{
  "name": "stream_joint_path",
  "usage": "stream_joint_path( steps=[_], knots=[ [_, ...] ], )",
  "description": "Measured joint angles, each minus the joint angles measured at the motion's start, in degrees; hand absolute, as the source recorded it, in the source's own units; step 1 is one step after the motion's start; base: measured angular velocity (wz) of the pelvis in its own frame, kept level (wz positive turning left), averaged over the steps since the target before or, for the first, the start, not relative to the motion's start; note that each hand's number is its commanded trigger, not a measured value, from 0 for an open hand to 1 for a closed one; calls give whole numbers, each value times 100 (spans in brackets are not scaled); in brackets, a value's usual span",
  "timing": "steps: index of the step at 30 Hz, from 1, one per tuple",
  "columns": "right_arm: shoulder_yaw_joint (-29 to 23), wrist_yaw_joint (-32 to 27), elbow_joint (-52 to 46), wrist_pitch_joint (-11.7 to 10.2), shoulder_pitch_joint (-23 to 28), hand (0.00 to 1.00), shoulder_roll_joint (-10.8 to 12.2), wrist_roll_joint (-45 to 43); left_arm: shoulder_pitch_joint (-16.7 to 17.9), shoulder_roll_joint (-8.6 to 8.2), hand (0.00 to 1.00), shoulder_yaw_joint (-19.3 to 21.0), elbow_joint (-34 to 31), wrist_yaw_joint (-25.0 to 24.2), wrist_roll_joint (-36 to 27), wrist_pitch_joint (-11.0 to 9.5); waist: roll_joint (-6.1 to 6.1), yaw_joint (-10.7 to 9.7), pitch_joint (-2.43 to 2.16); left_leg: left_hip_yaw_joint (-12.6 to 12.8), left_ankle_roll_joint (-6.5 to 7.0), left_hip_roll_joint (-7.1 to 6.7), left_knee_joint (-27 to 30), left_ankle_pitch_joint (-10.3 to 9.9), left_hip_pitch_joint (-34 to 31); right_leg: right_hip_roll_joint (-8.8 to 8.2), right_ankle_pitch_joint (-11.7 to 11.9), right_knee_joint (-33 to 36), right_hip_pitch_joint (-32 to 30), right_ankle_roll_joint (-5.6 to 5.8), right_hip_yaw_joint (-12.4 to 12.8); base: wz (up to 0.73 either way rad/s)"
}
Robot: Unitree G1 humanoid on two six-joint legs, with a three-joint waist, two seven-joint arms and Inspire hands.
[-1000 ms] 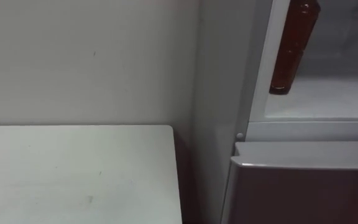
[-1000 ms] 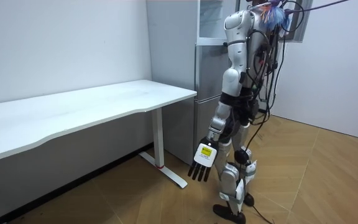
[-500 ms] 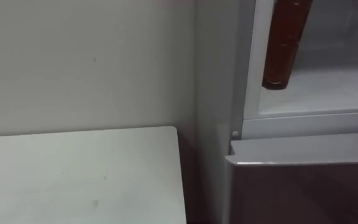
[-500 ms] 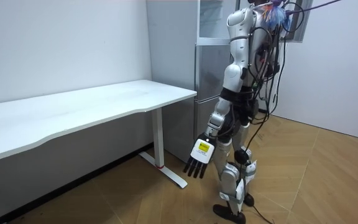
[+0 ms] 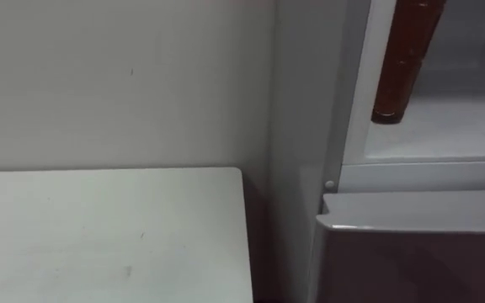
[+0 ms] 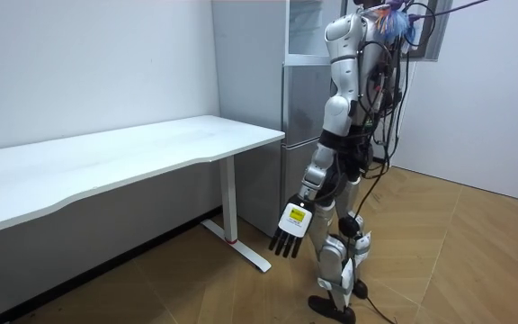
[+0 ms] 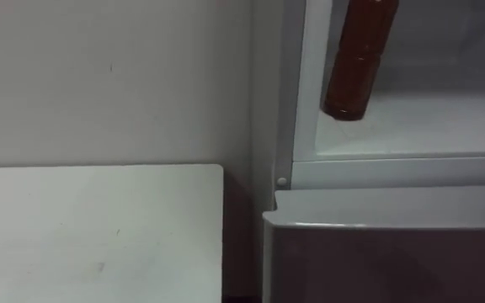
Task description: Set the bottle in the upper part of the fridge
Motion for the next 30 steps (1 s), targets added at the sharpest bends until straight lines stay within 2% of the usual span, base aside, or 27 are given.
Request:
stream_joint_path(
  steps=[5,11,16,18,20,23,27,30],
  knots=[
    [121,683,830,188,10,0,15,798,-41,1,0,2,-13,-152,8,12,-5,9,2,28,-1,4,-5,-1,30,-3,-4,5,16,6,2,-3],
    [120,1354,1181,435,-87,0,8,1355,-39,14,0,4,12,-270,3,155,-93,8,41,38,-6,4,18,-4,29,-6,-7,6,31,1,8,0],
    [22,1600,1238,582,-133,0,0,1690,-34,23,0,32,13,-336,7,287,-96,-30,45,-6,5,-3,136,-47,-61,-32,-31,-10,-3,6,-56,4],
    [-75,1627,1262,615,-153,0,3,1894,-24,22,0,114,10,-348,3,326,-89,-46,41,-24,7,-17,133,-48,-60,-50,-54,-9,2,13,-72,7],
    [-384,1634,1368,621,-243,0,8,2567,9,44,0,160,3,-350,4,341,-90,-78,39,-30,9,-28,136,-47,-47,-46,-71,-5,7,22,-46,2],
    [-693,1611,1471,619,-348,0,9,3089,26,53,0,267,-6,-351,6,355,-93,-136,36,-20,10,-29,133,-46,-45,-41,-73,19,19,25,-16,-1],
    [-1010,1610,1496,629,-405,0,5,3184,24,53,0,383,-120,-375,20,382,-126,-143,24,-6,10,-31,98,-46,2,-39,-73,27,33,25,7,-1],
    [-1311,1560,1480,636,-470,0,-46,3174,31,74,0,394,-197,-380,20,416,-116,-169,38,0,10,-31,38,-47,74,-35,-73,32,77,25,18,-1]
  ],
)
